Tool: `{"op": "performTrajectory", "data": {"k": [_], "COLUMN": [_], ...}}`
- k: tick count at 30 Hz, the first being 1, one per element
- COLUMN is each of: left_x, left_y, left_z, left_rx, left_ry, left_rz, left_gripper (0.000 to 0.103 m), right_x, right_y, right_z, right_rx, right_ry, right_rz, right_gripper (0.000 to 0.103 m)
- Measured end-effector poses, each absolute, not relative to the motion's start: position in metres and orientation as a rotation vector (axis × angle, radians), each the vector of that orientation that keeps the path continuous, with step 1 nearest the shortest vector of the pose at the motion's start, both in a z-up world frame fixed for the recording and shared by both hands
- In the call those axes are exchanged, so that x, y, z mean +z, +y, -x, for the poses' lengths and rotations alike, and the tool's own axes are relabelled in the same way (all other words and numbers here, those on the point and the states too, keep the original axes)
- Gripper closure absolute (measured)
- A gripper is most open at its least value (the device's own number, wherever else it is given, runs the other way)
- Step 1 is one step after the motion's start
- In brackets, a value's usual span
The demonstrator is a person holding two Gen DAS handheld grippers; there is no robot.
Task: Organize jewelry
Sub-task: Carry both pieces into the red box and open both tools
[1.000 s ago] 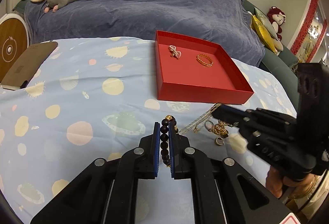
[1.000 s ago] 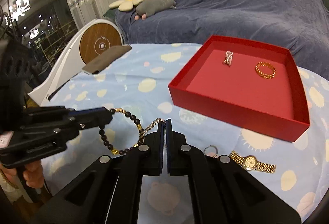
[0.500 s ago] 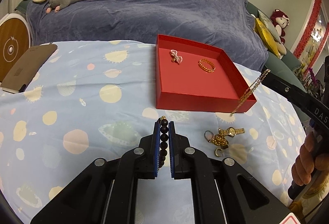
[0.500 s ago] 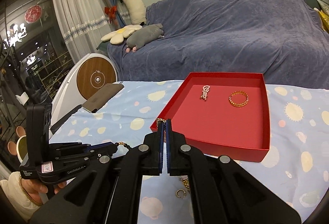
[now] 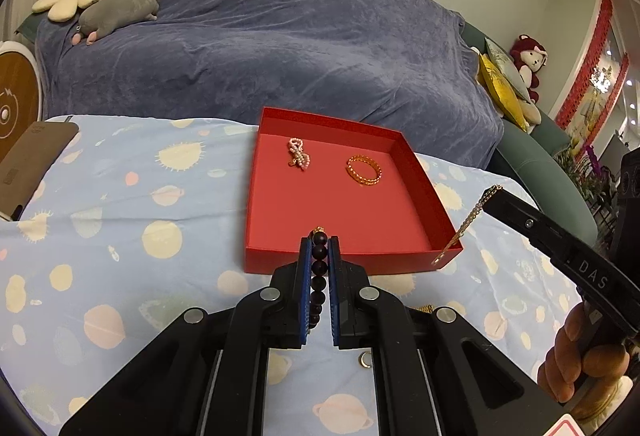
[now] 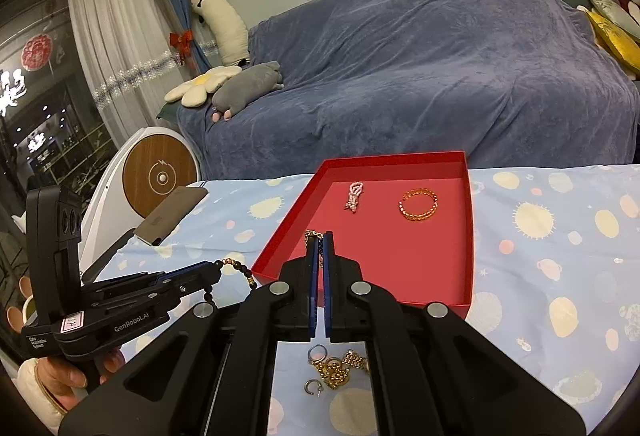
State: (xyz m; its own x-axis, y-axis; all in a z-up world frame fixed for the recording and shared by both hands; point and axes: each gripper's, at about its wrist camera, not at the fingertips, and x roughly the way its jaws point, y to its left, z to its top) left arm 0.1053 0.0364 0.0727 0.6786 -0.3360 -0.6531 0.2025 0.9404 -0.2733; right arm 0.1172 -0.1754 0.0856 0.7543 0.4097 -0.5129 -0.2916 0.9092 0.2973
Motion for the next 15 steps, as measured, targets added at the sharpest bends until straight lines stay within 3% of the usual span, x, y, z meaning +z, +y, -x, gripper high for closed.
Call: {"op": "performTrajectory", "data": {"k": [15], "left_x": [0.085], "left_y": [0.01], "left_z": [-0.192], "left_rx": [-0.282], "left_ry": [0.743], "left_rz": [0.127], "left_gripper": [0.097], "right_x": [0.081], "right_y": [-0.199], "right_z": [-0.188], "right_rx": [0.309], "right_ry": [0.64], "right_rz": [-0.214], "right_gripper": [0.102]}}
